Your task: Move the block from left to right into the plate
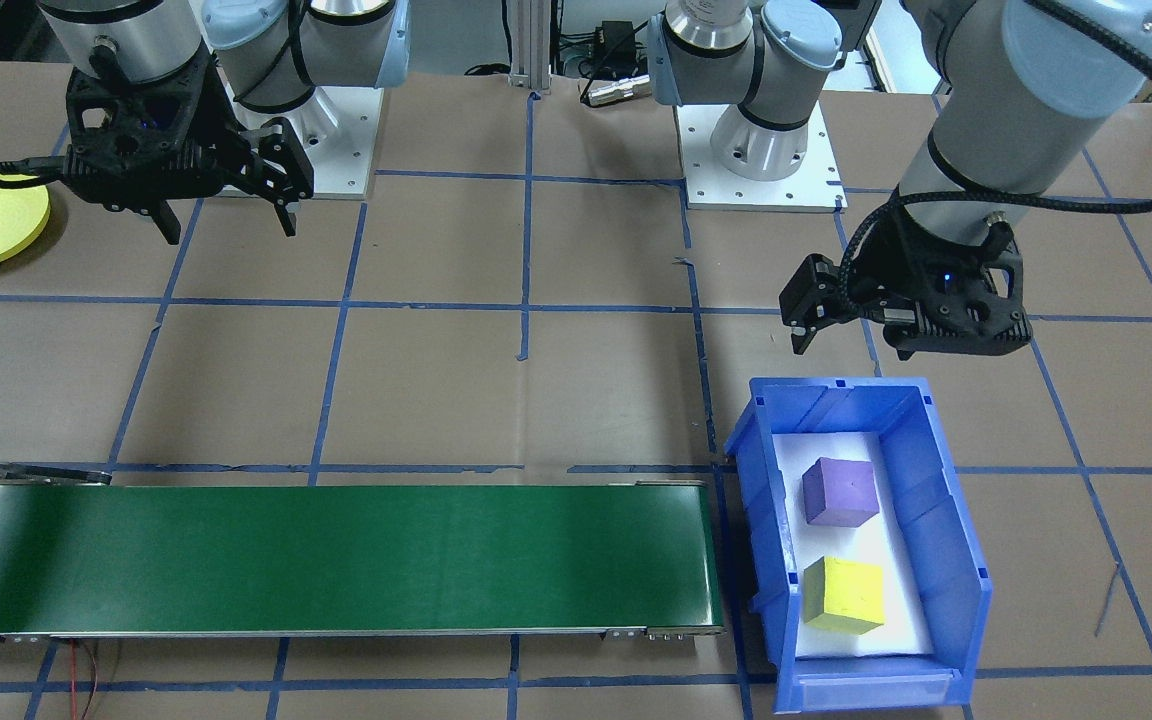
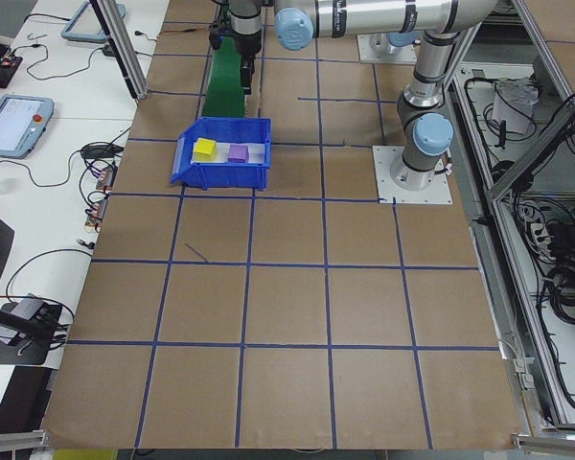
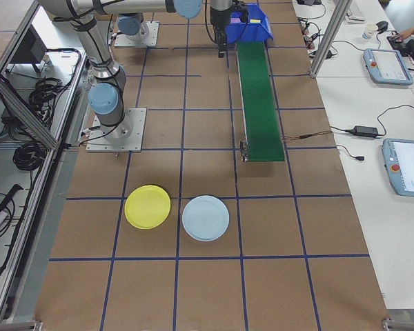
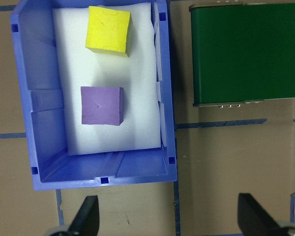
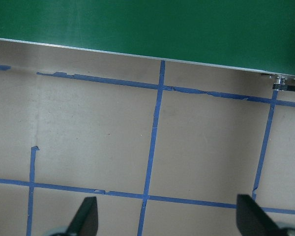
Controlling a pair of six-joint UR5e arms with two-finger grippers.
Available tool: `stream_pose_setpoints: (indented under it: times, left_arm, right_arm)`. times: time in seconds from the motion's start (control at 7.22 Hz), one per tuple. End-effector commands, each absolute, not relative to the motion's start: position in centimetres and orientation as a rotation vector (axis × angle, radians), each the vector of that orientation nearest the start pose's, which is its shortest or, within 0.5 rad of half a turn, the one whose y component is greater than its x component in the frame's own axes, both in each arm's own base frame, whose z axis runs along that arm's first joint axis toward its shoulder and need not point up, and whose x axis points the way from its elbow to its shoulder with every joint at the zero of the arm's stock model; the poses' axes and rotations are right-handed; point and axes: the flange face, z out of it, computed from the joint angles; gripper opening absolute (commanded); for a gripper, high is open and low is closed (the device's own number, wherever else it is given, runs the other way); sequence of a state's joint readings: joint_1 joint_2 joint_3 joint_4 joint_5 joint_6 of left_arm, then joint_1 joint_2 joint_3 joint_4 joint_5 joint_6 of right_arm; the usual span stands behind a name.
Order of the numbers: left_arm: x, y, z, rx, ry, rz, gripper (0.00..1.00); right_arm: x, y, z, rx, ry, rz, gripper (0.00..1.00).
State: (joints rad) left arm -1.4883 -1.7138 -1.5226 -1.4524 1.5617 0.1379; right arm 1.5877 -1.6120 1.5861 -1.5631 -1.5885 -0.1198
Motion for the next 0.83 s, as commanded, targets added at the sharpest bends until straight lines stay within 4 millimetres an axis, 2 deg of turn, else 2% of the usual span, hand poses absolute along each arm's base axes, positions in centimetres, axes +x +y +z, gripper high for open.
stream_pose_setpoints:
  times: [0.0, 0.14, 0.28, 0.42, 0.55, 0.69]
  left_arm:
    - [-7.9, -60.2, 39.0, 0.176, 3.144, -0.016, 1.00]
    - [-6.5, -61.8, 36.8, 0.264, 3.137, -0.022, 1.00]
    - [-3.4, -62.5, 35.6, 0.259, 3.146, -0.011, 1.00]
    - [-1.6, -62.8, 35.0, 0.350, 3.142, -0.005, 1.00]
    - [-1.2, -63.1, 34.2, 0.353, 3.144, 0.014, 1.00]
    - [-1.2, -63.0, 31.5, 0.345, 3.158, 0.088, 1.00]
  right_arm:
    - [14.0, -47.6, 49.8, -0.215, 3.152, -0.035, 1.00]
    - [14.1, -47.6, 49.8, -0.220, 3.152, -0.042, 1.00]
    - [14.2, -47.8, 49.9, -0.222, 3.154, -0.069, 1.00]
    - [14.3, -47.8, 49.9, -0.227, 3.153, -0.074, 1.00]
    - [14.3, -47.8, 49.9, -0.227, 3.153, -0.074, 1.00]
    - [14.3, -47.8, 49.9, -0.227, 3.152, -0.074, 1.00]
